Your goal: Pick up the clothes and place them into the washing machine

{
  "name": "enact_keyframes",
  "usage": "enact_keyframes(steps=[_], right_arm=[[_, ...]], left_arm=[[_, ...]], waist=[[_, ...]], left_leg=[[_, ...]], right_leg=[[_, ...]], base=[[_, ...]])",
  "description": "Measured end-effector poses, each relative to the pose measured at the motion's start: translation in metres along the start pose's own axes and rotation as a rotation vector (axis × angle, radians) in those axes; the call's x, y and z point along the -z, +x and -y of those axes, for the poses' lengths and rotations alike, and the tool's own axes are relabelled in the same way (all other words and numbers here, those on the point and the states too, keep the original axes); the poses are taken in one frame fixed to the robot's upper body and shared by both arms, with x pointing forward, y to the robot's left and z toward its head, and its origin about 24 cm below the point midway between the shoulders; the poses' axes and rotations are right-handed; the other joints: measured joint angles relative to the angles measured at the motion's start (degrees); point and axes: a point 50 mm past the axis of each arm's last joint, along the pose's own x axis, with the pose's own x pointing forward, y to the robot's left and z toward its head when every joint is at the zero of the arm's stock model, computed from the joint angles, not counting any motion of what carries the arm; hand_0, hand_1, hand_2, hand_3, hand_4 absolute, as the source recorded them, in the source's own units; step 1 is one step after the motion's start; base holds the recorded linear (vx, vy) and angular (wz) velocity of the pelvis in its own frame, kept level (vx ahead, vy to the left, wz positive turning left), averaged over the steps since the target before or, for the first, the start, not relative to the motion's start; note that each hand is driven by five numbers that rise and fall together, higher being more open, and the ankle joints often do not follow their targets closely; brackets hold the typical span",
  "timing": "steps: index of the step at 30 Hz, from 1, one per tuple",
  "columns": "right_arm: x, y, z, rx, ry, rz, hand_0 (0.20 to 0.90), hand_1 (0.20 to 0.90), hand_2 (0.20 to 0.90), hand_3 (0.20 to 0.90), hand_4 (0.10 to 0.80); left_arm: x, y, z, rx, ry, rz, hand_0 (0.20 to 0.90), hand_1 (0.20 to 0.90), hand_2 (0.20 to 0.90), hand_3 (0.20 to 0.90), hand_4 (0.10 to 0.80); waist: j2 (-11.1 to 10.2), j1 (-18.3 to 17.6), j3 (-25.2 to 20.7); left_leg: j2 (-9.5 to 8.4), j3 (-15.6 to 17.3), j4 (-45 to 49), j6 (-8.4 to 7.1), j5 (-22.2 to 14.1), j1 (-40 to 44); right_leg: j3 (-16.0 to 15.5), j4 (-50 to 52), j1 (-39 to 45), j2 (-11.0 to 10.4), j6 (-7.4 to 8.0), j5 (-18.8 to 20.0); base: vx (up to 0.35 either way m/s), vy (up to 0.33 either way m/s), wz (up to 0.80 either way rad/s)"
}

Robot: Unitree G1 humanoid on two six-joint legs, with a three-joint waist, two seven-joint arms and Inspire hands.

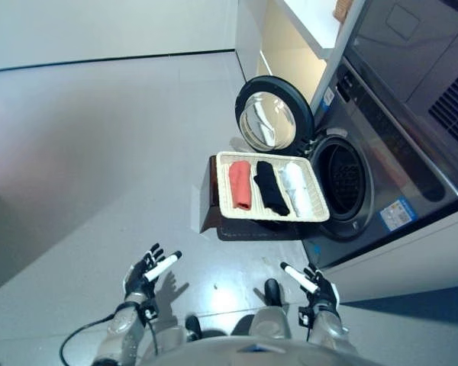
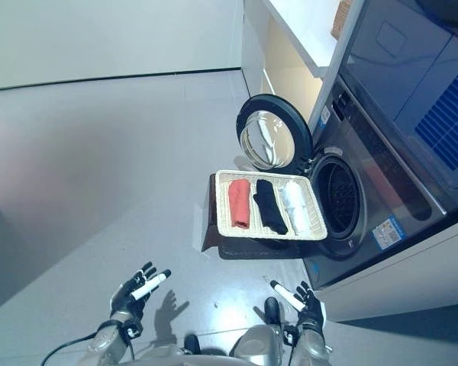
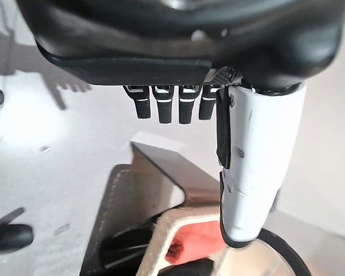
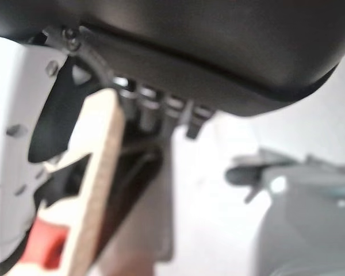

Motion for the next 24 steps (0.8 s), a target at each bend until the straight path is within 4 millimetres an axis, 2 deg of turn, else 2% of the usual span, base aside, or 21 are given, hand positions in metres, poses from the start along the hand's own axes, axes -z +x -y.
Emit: enact_keyframes(steps=[1, 2, 3, 4, 6, 8, 10, 13, 14, 16, 17, 19, 20, 22, 24], right_arm=[[0.004, -0.002, 0.0, -0.003, 0.0, -0.012, 0.9, 0.9, 0.9, 0.9, 0.8], [0.01, -0.005, -0.003, -0.012, -0.002, -0.029, 0.9, 0.9, 0.9, 0.9, 0.8], [0.015, -0.007, -0.005, -0.016, -0.002, -0.041, 0.9, 0.9, 0.9, 0.9, 0.8], [0.018, -0.009, -0.006, -0.015, 0.001, -0.051, 0.9, 0.9, 0.9, 0.9, 0.8], [0.017, -0.008, -0.004, -0.01, -0.002, -0.047, 0.9, 0.9, 0.9, 0.9, 0.8], [0.01, -0.004, -0.001, -0.009, -0.019, -0.028, 0.9, 0.9, 0.9, 0.9, 0.8], [-0.003, 0.003, -0.001, -0.008, -0.03, 0.006, 0.9, 0.9, 0.9, 0.9, 0.8], [-0.017, 0.008, -0.003, -0.015, -0.028, 0.059, 0.9, 0.9, 0.9, 0.9, 0.8], [-0.022, 0.01, -0.007, -0.027, -0.032, 0.071, 0.9, 0.9, 0.9, 0.9, 0.8], [-0.022, 0.011, -0.012, -0.04, -0.049, 0.065, 0.9, 0.9, 0.9, 0.9, 0.8], [-0.021, 0.011, -0.014, -0.042, -0.051, 0.058, 0.9, 0.9, 0.9, 0.9, 0.8], [-0.016, 0.009, -0.017, -0.046, -0.046, 0.04, 0.9, 0.9, 0.9, 0.9, 0.8], [-0.013, 0.008, -0.019, -0.048, -0.041, 0.034, 0.9, 0.9, 0.9, 0.9, 0.8], [-0.012, 0.008, -0.021, -0.049, -0.029, 0.029, 0.9, 0.9, 0.9, 0.9, 0.8], [-0.007, 0.006, -0.015, -0.029, -0.017, 0.014, 0.9, 0.9, 0.9, 0.9, 0.8]], left_arm=[[0.005, -0.003, -0.002, -0.008, -0.005, -0.014, 0.9, 0.9, 0.9, 0.9, 0.8], [0.009, -0.006, -0.008, -0.026, -0.002, -0.027, 0.9, 0.9, 0.9, 0.9, 0.8], [0.009, -0.007, -0.013, -0.037, 0.009, -0.029, 0.9, 0.9, 0.9, 0.9, 0.8], [0.008, -0.008, -0.016, -0.046, 0.015, -0.029, 0.9, 0.9, 0.9, 0.9, 0.8], [0.008, -0.007, -0.015, -0.044, 0.016, -0.03, 0.9, 0.9, 0.9, 0.9, 0.8], [0.008, -0.006, -0.012, -0.043, 0.009, -0.029, 0.9, 0.9, 0.9, 0.9, 0.8], [0.005, -0.004, -0.008, -0.035, -0.01, -0.022, 0.9, 0.9, 0.9, 0.9, 0.8], [-0.005, 0.003, 0.002, -0.002, -0.003, 0.009, 0.9, 0.9, 0.9, 0.9, 0.8], [-0.009, 0.005, 0.004, 0.003, -0.006, 0.026, 0.9, 0.9, 0.9, 0.9, 0.8], [-0.011, 0.006, 0.005, -0.004, -0.009, 0.034, 0.9, 0.9, 0.9, 0.9, 0.8], [-0.011, 0.006, 0.005, -0.008, -0.011, 0.035, 0.9, 0.9, 0.9, 0.9, 0.8], [-0.012, 0.006, 0.003, -0.016, -0.009, 0.037, 0.9, 0.9, 0.9, 0.9, 0.8], [-0.012, 0.006, 0.001, -0.023, -0.013, 0.037, 0.9, 0.9, 0.9, 0.9, 0.8], [-0.006, 0.005, 0.0, -0.032, -0.014, 0.01, 0.9, 0.9, 0.9, 0.9, 0.8], [-0.004, 0.004, 0.001, -0.028, -0.014, 0.003, 0.9, 0.9, 0.9, 0.9, 0.8]], waist=[[0.4, 0.0, -0.3], [0.8, -0.2, -0.8], [-0.1, -0.4, -1.1], [-0.6, -0.4, -1.5], [-0.1, -0.3, -2.1], [1.0, -0.4, -3.3], [1.9, -0.3, -4.1], [2.7, -0.4, -4.9], [3.3, -0.3, -5.1], [3.7, 0.0, -5.5], [4.2, 0.0, -5.6], [3.6, 1.2, -5.4], [2.5, 1.8, -4.9], [1.3, 2.9, -4.1], [1.2, 3.1, -4.3]], left_leg=[[0.86, -1.2, -1.1, -0.27, 0.2, 0.7], [2.24, -3.5, -2.8, -0.9, 0.9, 1.3], [3.36, -4.8, -4.3, -2.25, 1.4, 1.9], [4.33, -5.9, -5.4, -3.73, 1.8, 2.0], [7.84, -8.1, -9.2, -6.28, 3.2, 3.5], [10.78, -9.6, -14.9, -8.12, 6.0, 5.3], [12.36, -9.9, -17.9, -9.27, 7.6, 6.3], [13.13, -11.1, -21.3, -9.81, 9.7, 6.6], [13.58, -11.1, -22.2, -10.22, 10.3, 6.5], [14.16, -11.2, -22.7, -10.15, 11.9, 5.5], [14.65, -11.2, -23.3, -9.97, 12.9, 5.1], [14.49, -10.8, -21.4, -9.9, 14.8, 3.8], [14.51, -10.7, -19.7, -9.89, 15.2, 3.2], [14.12, -9.8, -5.0, -9.97, 12.0, -0.6], [14.51, -9.9, -2.6, -11.93, 14.6, -1.2]], right_leg=[[-0.4, 2.2, -1.3, 1.5, -0.75, -0.3], [-2.0, 3.0, -2.3, 3.8, -1.49, -0.1], [-2.6, 2.7, -2.5, 4.8, -2.59, 0.7], [-4.0, 3.3, -2.4, 5.6, -5.31, 1.5], [-6.7, 4.6, -2.3, 8.5, -8.02, -0.5], [-7.2, 7.0, -2.8, 11.1, -9.41, -3.0], [-8.1, 9.5, -4.3, 11.8, -10.36, -4.8], [-8.6, 12.0, -5.8, 12.1, -10.46, -7.1], [-8.6, 12.9, -6.4, 13.0, -10.46, -8.0], [-7.8, 13.2, -7.6, 13.8, -10.53, -9.3], [-7.8, 13.1, -7.8, 14.6, -10.88, -9.4], [-6.5, 12.9, -8.4, 15.6, -12.48, -10.0], [-6.0, 11.9, -8.1, 14.9, -13.55, -9.4], [-6.1, 9.3, -5.9, 15.1, -14.85, -8.2], [-5.7, 6.6, -3.4, 16.8, -14.71, -8.0]], base=[[0.206, -0.131, -0.18], [0.164, -0.12, 0.12], [0.137, -0.146, 0.35], [0.133, -0.167, 0.45], [0.136, -0.208, 0.41], [0.14, -0.194, 0.34], [0.119, -0.176, 0.17], [0.077, -0.199, 0.24], [0.052, -0.165, 0.2], [0.087, -0.17, 0.19], [0.171, -0.282, 0.22], [0.16, -0.251, 0.1], [0.144, -0.198, -0.16], [0.149, -0.141, -0.36], [0.176, -0.091, -0.09]])
